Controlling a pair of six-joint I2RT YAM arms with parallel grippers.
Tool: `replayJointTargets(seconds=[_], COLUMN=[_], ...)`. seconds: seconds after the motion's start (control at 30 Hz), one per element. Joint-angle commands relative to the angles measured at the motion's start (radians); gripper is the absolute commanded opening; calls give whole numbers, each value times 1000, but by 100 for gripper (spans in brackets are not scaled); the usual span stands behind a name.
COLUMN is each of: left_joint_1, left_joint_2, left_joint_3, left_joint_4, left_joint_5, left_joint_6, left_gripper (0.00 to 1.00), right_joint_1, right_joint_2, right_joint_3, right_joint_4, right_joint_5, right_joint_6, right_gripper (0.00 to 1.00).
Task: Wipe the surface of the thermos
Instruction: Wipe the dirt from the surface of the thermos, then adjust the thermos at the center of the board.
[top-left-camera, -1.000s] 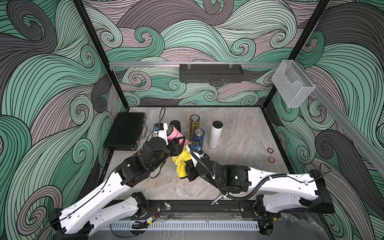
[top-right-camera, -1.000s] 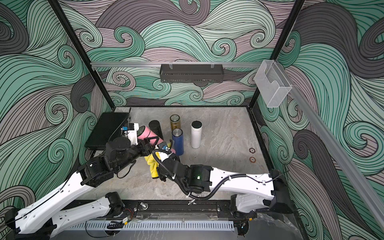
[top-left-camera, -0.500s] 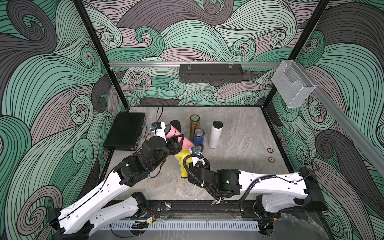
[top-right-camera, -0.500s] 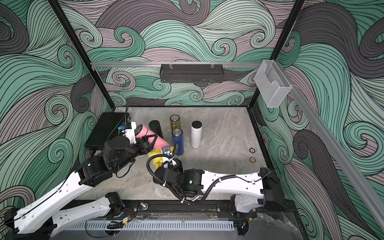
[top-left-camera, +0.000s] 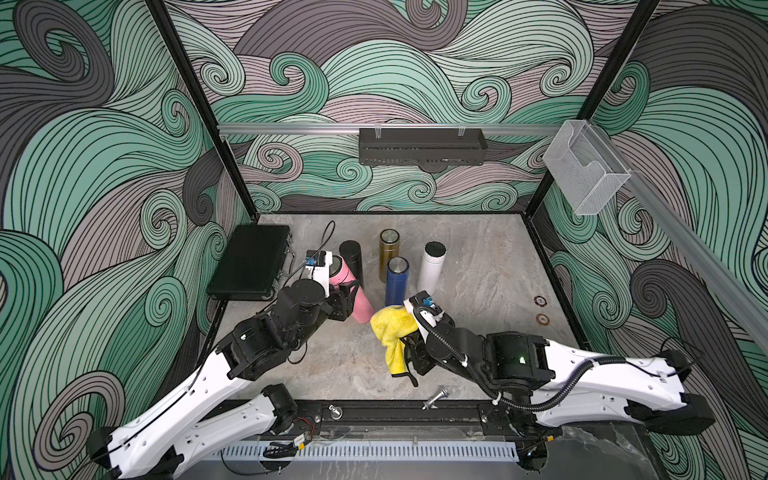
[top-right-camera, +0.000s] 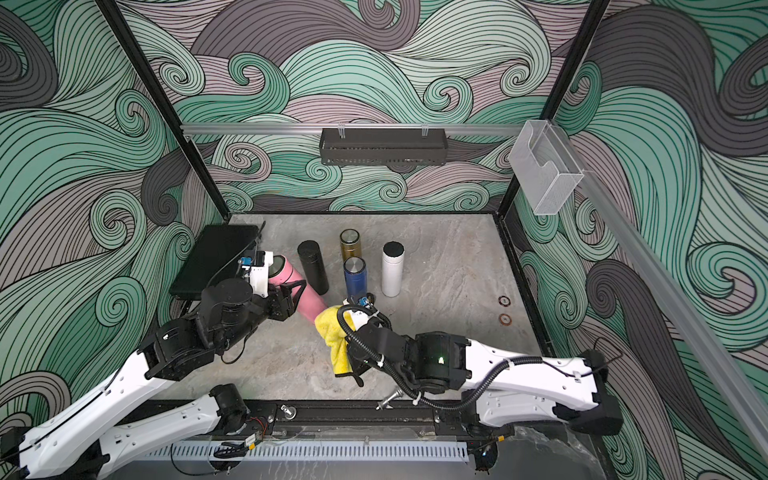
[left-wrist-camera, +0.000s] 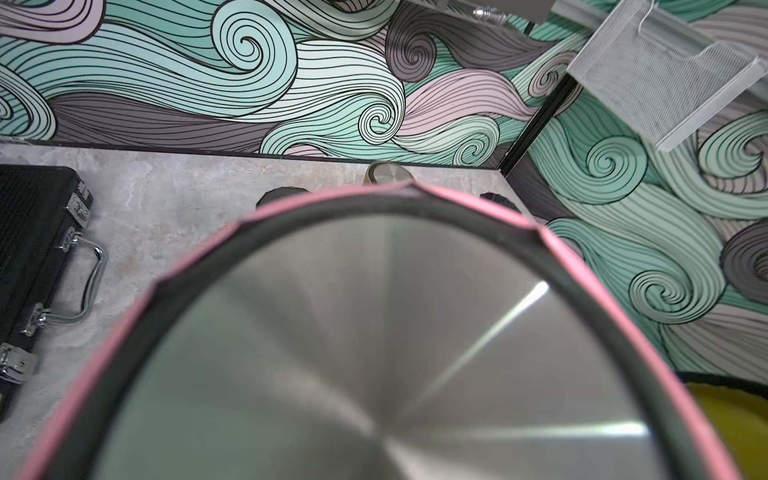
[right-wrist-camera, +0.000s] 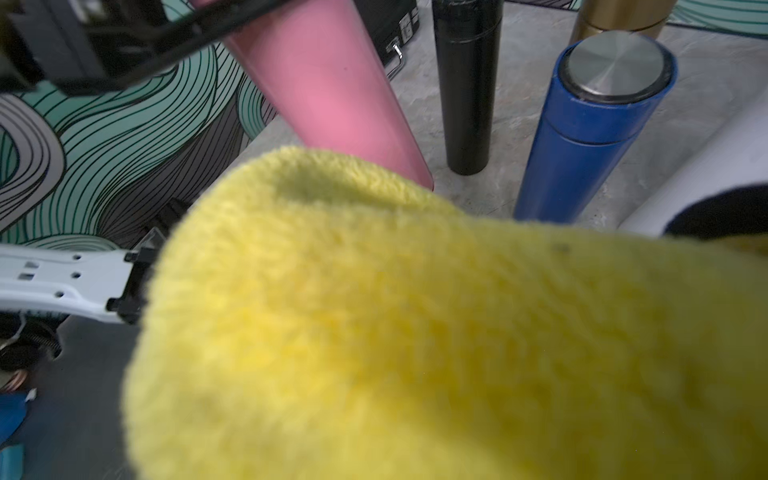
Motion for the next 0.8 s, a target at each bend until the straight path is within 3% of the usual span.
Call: replayJointTargets(seconds=[0.0, 0.23, 0.5, 0.63, 0.77], left_joint_1=[0, -5, -12, -12, -14], left_joint_2=[29, 30, 5, -4, 24], left_joint_3=[-38, -198, -370, -452, -456], left_joint_4=[66, 257, 477, 612, 624], left_joint_5=[0, -33, 37, 61, 47], left_joint_6=[87, 113, 228, 276, 316], left_gripper=[0, 0, 0, 0, 0], right_joint_1=[-49, -140, -205, -287, -377], right_joint_2=[-57, -140, -58, 7, 79], right_joint_3=[14, -40, 53, 139, 219], right_joint_4=[-57, -51, -130, -158, -171], right_joint_5=[-113, -110, -160, -264, -381], right_joint_6=[-43, -75, -38, -52, -42], right_gripper=[0, 0, 0, 0, 0])
